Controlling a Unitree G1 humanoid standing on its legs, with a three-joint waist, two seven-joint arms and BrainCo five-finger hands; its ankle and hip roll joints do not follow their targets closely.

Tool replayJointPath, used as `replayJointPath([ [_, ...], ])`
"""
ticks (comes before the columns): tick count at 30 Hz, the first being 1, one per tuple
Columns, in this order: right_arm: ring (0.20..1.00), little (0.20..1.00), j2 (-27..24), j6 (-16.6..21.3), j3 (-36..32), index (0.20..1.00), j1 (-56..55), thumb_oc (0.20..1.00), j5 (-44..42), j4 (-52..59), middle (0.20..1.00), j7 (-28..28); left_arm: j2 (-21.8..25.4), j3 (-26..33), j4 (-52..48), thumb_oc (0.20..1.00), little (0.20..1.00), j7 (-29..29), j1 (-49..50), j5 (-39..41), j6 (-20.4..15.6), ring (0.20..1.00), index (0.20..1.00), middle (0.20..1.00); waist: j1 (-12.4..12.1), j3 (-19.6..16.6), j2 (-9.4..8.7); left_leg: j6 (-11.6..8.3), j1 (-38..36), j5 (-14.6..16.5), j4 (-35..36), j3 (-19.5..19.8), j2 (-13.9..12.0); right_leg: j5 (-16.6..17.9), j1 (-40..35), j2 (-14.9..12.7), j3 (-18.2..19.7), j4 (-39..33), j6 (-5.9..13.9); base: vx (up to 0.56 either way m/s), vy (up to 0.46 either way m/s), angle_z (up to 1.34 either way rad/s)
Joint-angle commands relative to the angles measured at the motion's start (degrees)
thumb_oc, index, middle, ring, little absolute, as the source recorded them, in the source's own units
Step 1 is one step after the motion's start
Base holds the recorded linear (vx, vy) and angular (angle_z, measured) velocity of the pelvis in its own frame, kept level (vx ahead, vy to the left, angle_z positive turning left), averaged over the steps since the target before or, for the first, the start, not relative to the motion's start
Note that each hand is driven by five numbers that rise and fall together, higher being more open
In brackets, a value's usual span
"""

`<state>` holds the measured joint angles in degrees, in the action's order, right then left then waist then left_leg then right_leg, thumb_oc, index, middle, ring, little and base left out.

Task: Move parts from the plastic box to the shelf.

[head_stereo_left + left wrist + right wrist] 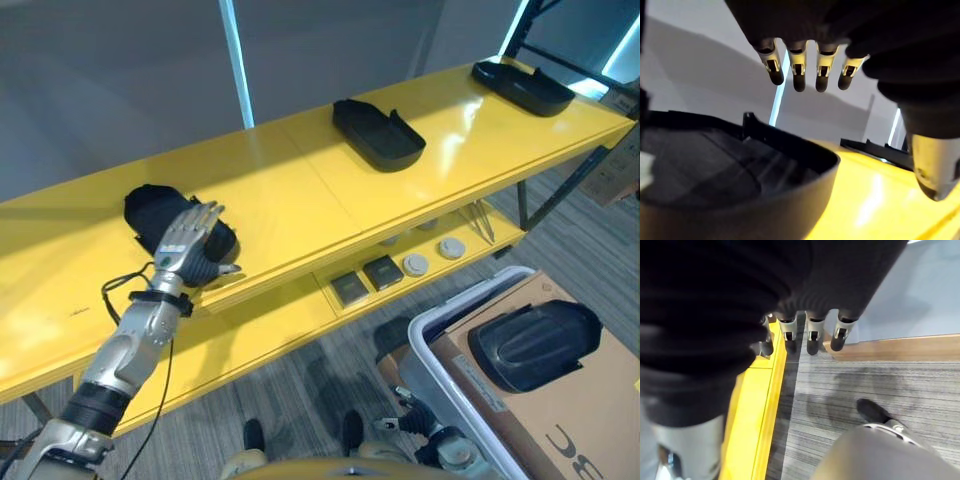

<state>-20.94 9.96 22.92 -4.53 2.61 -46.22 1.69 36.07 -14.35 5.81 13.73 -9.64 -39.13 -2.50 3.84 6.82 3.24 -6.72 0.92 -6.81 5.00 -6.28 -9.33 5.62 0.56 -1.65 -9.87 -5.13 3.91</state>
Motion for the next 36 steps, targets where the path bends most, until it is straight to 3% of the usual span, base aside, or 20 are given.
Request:
replayJointPath([
  [1,1.0,1.0,1.1,0.6,-0.6,1.0,3.1,1.0,-0.2,0.3,1.0,-0.5,3.3,2.6,0.7,1.0,1.0,-3.8,-3.1,-0.2,2.2,1.0,1.0,1.0,-0.2,2.8,-3.32,-1.87,-3.3,5.7,0.0,0.9,-0.7,-8.9,-4.9,-1.9,-0.5,0.1,3.27,0.0,0.0,0.0],
  [9,1.0,1.0,1.8,-0.9,-1.3,1.0,3.3,1.0,0.1,-0.5,1.0,-1.1,2.1,5.1,0.1,1.0,1.0,-6.9,0.0,-2.7,5.6,1.0,1.0,1.0,-0.3,3.1,-3.3,-1.68,-3.5,5.8,0.0,0.7,-0.6,-9.1,-5.0,-2.0,-0.4,0.1,3.02,0.0,0.0,0.0],
  [10,1.0,1.0,2.1,-1.2,-1.2,1.0,3.7,1.0,0.0,-1.1,1.0,-1.3,1.7,5.2,-0.1,0.915,0.915,-8.0,0.6,-2.8,5.9,0.915,0.915,0.915,-0.3,3.1,-3.24,-1.64,-3.5,5.8,0.0,0.7,-0.6,-9.1,-5.1,-2.0,-0.3,0.1,2.93,0.0,0.0,0.0],
  [11,1.0,1.0,2.2,-1.4,-1.1,1.0,3.8,1.0,0.0,-1.2,1.0,-1.5,1.6,5.3,-0.1,0.595,0.595,-8.4,0.9,-2.9,6.0,0.595,0.595,0.595,-0.4,3.1,-3.23,-1.62,-3.6,5.9,0.0,0.7,-0.6,-9.2,-5.2,-2.0,-0.3,0.1,2.89,0.0,0.0,0.0],
  [12,1.0,1.0,2.2,-1.5,-1.0,1.0,3.9,1.0,0.1,-1.3,1.0,-1.5,1.5,5.3,0.0,0.222,0.222,-8.5,1.0,-3.0,6.2,0.222,0.222,0.222,-0.4,3.1,-3.22,-1.61,-3.7,5.9,0.0,0.7,-0.6,-9.2,-5.3,-2.0,-0.4,0.1,2.87,0.0,0.0,0.0],
  [18,1.0,1.0,2.5,-1.4,-0.3,1.0,4.4,1.0,0.0,-1.4,1.0,-1.7,2.1,4.2,0.4,0.2,0.2,-8.5,1.0,-4.8,5.4,0.2,0.2,0.2,-0.4,3.2,-3.29,-1.62,-3.7,5.9,0.0,0.8,-0.5,-9.2,-5.4,-1.9,-0.3,0.1,2.9,0.0,0.0,0.0],
  [25,1.0,1.0,1.8,0.3,1.0,1.0,3.8,1.0,-0.6,-1.5,1.0,-1.4,6.5,0.1,4.0,0.2,0.2,-4.6,-3.3,-5.0,0.6,0.2,0.2,0.2,0.2,3.3,-3.23,-1.75,-3.4,5.8,0.0,0.5,-0.6,-8.8,-4.9,-2.0,-0.2,0.1,3.28,0.0,0.0,0.0],
  [35,1.0,1.0,-1.6,3.8,2.4,1.0,3.1,1.0,-2.9,1.8,1.0,-1.0,20.1,-14.2,12.4,0.2,0.2,-0.2,-18.1,-1.8,-8.3,0.2,0.2,0.2,1.8,3.7,-3.08,-1.97,-0.8,5.0,0.0,-0.8,-0.9,-6.9,-0.7,-2.0,0.7,0.1,4.47,-0.03,0.021,-0.09],
  [36,1.0,1.0,-2.1,4.5,2.3,1.0,2.6,1.0,-3.3,1.9,1.0,-1.0,23.2,-17.4,12.3,0.2,0.2,0.0,-19.9,-1.4,-10.5,0.2,0.2,0.2,2.1,3.6,-3.09,-1.98,-0.3,4.9,0.0,-1.2,-0.8,-6.5,0.2,-2.0,0.9,0.1,4.74,-0.01,0.031,-0.04],
])
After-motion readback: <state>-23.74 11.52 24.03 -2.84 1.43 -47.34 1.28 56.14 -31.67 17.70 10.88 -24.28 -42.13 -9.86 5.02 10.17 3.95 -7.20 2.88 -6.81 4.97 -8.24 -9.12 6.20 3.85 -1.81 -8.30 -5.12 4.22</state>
